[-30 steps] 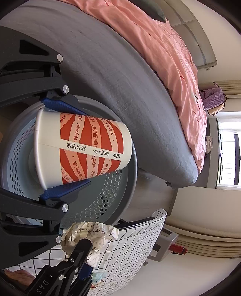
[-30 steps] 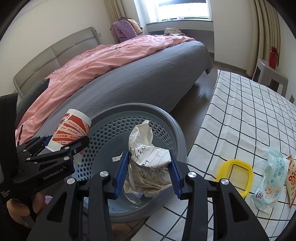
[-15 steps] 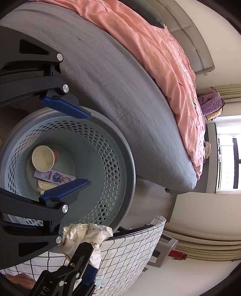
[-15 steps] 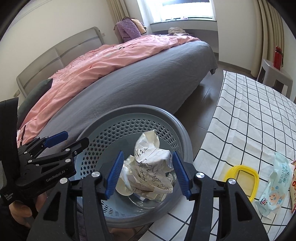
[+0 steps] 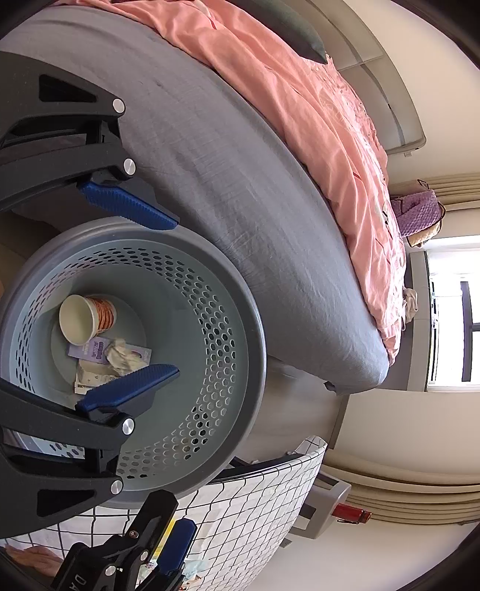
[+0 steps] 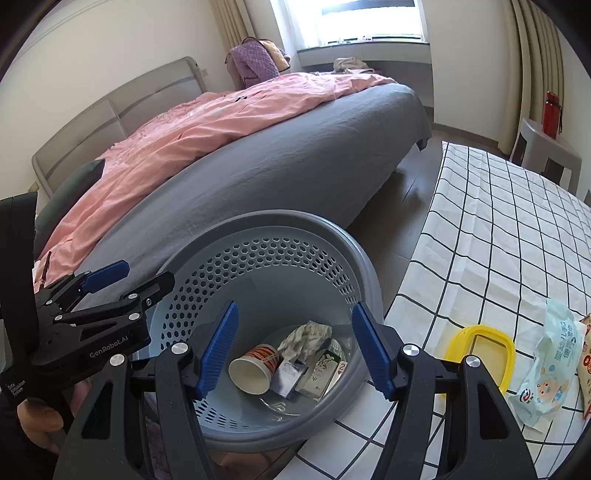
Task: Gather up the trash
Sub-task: 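Move both grippers back toward the yellow lid and wipes pack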
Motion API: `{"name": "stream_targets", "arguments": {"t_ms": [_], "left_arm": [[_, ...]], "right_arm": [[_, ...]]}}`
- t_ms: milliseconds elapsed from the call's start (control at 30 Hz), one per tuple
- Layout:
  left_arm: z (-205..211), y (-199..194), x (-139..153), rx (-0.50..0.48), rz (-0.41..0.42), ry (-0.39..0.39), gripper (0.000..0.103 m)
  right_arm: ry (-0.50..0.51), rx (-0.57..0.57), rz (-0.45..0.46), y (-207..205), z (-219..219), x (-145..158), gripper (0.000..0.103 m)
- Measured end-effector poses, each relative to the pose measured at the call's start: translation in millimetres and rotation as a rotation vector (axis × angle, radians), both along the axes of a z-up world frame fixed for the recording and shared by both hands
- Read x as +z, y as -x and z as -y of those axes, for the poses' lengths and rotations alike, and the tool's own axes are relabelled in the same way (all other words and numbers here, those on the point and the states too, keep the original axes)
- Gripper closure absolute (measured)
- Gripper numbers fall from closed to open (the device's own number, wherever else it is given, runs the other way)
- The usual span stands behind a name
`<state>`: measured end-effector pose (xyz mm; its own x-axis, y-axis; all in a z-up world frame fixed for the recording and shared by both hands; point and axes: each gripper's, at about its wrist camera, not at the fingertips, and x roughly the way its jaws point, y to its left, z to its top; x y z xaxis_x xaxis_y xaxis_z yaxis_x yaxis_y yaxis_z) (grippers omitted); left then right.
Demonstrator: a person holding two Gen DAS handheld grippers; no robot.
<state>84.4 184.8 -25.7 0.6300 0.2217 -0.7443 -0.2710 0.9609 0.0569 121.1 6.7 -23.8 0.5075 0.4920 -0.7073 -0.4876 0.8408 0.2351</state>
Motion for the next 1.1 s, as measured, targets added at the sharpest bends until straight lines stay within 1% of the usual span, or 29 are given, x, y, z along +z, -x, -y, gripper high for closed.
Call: {"name": "stream_targets", "arguments": {"t_ms": [100, 367, 500, 1100], "left_arm": [[0, -1, 0, 0.003, -0.002, -0.003, 0.029], [1, 0, 1, 0.011, 0.006, -0.014, 0.029], [1, 1, 2, 0.016, 0.01, -0.023, 0.029], [10, 4, 6, 0.027, 0.035, -0.057, 0.027]], "right_arm": [[0.0, -0.002, 0.001, 1, 0, 0, 0.04], [0.0, -0.005, 0.002, 1, 1, 0, 0.04], [0.003, -0.009, 0.008, 3, 2, 0, 0.038], [0.011, -0.04, 0.021, 9, 15, 8, 0.036]]}}
